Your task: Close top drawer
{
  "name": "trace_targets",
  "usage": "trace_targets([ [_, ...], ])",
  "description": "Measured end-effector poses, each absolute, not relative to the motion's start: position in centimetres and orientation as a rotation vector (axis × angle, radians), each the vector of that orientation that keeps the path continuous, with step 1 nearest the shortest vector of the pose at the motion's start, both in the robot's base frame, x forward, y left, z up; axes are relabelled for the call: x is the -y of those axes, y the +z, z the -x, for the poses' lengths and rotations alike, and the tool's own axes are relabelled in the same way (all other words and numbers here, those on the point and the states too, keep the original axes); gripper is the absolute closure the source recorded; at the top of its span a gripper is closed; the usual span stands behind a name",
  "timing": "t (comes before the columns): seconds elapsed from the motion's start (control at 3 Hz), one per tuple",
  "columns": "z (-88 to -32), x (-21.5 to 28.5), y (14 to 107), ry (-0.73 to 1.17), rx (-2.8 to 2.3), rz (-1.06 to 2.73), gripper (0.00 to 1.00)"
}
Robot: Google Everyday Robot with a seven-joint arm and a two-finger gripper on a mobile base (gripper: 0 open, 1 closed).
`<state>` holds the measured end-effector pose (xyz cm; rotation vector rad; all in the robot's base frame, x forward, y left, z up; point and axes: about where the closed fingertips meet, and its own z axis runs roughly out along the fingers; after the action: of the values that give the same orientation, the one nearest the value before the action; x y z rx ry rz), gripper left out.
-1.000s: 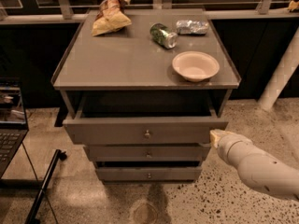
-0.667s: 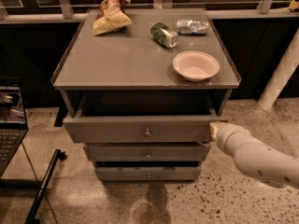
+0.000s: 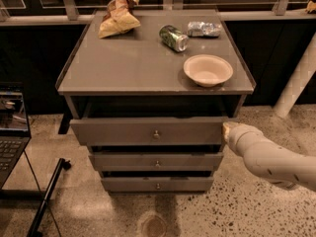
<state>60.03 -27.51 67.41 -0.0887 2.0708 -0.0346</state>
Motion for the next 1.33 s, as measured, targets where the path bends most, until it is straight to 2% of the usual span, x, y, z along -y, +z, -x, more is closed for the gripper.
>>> trace_targets([
  [0.67,-61.6,28.0,68.3,-0.078,-2.049,0.077,1.0],
  [1.0,-60.6,27.4,68.0,-0.07,-2.056,0.082,1.0],
  [1.33,-56.1,26.2,68.0,-0.031,-2.078,0.032,1.0],
])
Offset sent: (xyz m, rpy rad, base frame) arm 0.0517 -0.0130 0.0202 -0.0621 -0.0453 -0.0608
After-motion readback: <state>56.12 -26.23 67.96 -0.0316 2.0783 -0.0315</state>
